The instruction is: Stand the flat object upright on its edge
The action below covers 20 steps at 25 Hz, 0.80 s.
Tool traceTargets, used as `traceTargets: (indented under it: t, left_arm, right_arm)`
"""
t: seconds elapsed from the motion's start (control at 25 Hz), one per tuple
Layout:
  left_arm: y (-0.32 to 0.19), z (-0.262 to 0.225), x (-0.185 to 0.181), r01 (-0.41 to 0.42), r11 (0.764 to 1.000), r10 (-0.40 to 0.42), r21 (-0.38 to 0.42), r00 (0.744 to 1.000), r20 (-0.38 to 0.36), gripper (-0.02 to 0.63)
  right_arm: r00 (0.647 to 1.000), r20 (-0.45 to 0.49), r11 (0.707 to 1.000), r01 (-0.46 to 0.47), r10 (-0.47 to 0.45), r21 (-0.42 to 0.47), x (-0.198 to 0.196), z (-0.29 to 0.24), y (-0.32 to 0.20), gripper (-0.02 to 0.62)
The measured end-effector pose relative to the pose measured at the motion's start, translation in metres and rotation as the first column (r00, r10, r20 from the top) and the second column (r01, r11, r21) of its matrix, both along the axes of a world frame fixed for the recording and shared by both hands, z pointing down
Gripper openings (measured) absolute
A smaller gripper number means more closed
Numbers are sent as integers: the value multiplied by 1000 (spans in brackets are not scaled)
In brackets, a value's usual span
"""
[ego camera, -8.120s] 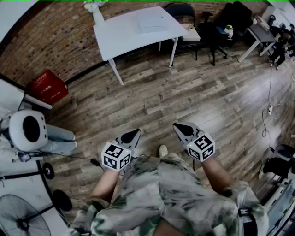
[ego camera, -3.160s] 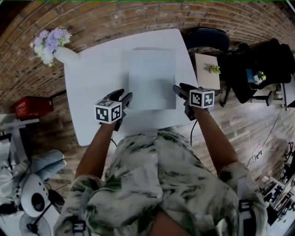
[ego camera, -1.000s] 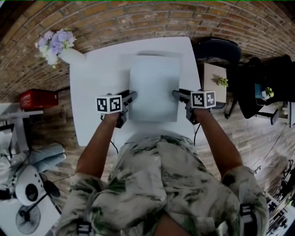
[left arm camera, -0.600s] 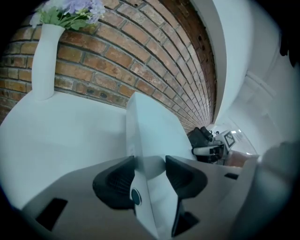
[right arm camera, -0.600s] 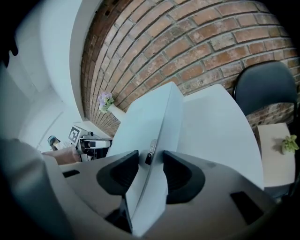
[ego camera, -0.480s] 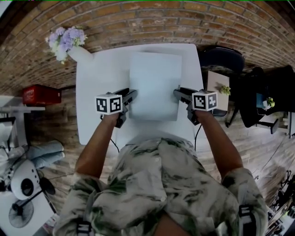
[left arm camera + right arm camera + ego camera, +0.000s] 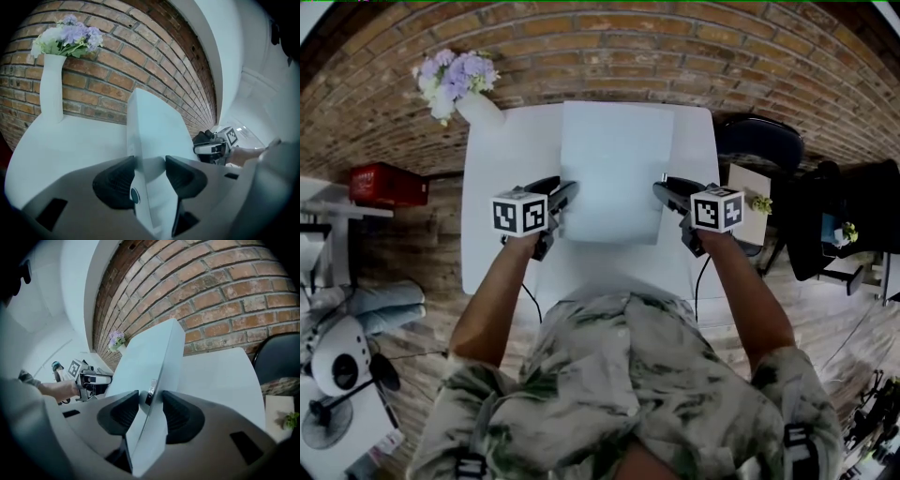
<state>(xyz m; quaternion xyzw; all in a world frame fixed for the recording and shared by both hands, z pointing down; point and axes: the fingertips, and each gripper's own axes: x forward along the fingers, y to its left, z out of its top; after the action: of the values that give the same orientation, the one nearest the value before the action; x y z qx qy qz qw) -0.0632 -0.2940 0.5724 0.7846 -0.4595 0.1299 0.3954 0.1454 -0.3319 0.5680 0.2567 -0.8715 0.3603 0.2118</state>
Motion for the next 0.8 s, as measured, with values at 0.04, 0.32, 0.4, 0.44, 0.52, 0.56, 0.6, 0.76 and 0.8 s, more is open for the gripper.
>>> traceTargets:
  t: [0.04,0.32,0.4,0.44,0.52,0.56,0.6,0.76,0.8]
  left_arm:
    - [-2,-3,-3,2,1000,-2,8,1000,4,219]
    - [-16,-16,-24,40,998,-41,55,999,22,219]
    - [-20,-17,-29,48,997,-51,68,998,31,219]
    - [-23,-19,-31,51,996,-54,75,998,37,219]
    - [-29,-21,-35,54,995,-59,89,997,47,219]
    - [-31,-22,-37,56,994,-61,94,997,51,219]
    - [-34,-22,-38,58,993,-63,98,997,52,219]
    - [-46,-23,-44,63,992,-71,111,995,64,218]
    - [-50,-23,-45,64,991,-72,114,995,70,218]
  right_arm:
    - [1000,-3,1000,9,-9,15,-3,-3,-3,178]
    - [999,-14,992,47,-45,119,-28,-24,-23,175]
    - [998,-24,986,57,-54,156,-33,-28,-29,173]
    - [998,-29,983,62,-58,173,-36,-30,-33,173]
    - [997,-38,977,75,-68,200,-41,-34,-40,173]
    - [996,-42,974,81,-74,213,-43,-36,-43,173]
    - [996,-44,970,87,-79,226,-44,-38,-46,173]
    - [994,-61,953,102,-89,286,-51,-45,-60,173]
    - [994,-66,947,105,-89,303,-53,-47,-64,172]
